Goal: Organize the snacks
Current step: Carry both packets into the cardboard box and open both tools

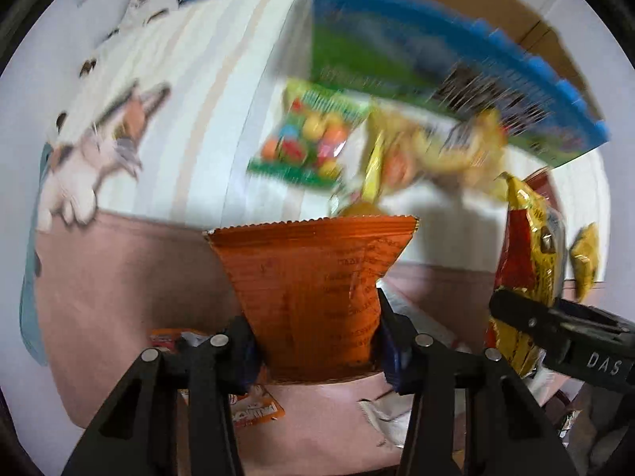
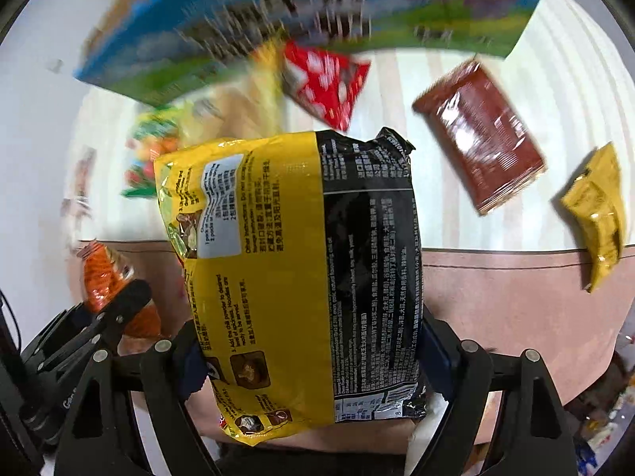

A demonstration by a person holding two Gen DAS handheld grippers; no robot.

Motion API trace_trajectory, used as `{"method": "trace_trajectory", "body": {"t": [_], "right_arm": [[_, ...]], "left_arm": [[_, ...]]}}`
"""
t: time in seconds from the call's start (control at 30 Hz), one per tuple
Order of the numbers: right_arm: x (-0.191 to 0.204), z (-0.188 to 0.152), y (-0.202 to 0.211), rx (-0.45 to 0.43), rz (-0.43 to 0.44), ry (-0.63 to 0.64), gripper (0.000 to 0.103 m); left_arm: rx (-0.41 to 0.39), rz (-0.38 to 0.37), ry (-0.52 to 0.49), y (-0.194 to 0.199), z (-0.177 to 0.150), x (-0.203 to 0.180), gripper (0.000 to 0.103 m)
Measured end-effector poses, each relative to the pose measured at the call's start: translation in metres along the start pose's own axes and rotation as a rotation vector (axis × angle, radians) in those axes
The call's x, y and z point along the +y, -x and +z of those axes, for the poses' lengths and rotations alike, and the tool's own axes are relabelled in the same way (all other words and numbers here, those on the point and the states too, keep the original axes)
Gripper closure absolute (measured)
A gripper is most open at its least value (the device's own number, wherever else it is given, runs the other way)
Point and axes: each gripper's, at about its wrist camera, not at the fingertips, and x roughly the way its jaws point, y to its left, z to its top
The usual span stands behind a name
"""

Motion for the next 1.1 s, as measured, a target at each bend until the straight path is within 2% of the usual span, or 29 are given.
{"method": "trace_trajectory", "body": {"t": [0.13, 0.23, 0.27, 0.4, 0.53, 0.67, 0.8, 0.97, 1.1], "right_arm": [[-0.004, 0.009, 0.051, -0.070, 0.082, -0.015, 0.015], [-0.007, 0.025, 0.102, -0.133, 0.134, -0.016, 0.015], [-0.022, 0.032, 0.122, -0.148, 0.147, -0.016, 0.015], [-0.022, 0.072, 0.168, -0.211, 0.200, -0.028, 0.015], [-0.021, 0.136, 0.183, -0.260, 0.146, -0.036, 0.015], [-0.019, 0.197, 0.161, -0.240, 0.081, -0.064, 0.015], [-0.024, 0.251, 0.124, -0.162, 0.015, -0.090, 0.015], [-0.022, 0.292, 0.075, -0.065, -0.037, -0.100, 0.015], [-0.025, 0.306, 0.045, -0.027, -0.073, -0.102, 0.015]], "left_arm": [[-0.088, -0.056, -0.017, 0.054, 0.021, -0.017, 0.058], [-0.139, -0.111, -0.045, 0.088, 0.065, -0.030, 0.058], [-0.149, -0.133, -0.051, 0.093, 0.079, -0.036, 0.058], [-0.168, -0.194, -0.103, 0.108, 0.142, -0.063, 0.058], [-0.178, -0.189, -0.131, 0.098, 0.195, -0.079, 0.057], [-0.083, -0.213, -0.113, 0.058, 0.256, -0.088, 0.057], [0.019, -0.182, -0.113, 0.010, 0.294, -0.094, 0.057], [0.141, -0.173, -0.110, -0.045, 0.310, -0.097, 0.057], [0.189, -0.171, -0.104, -0.070, 0.319, -0.098, 0.056]]}}
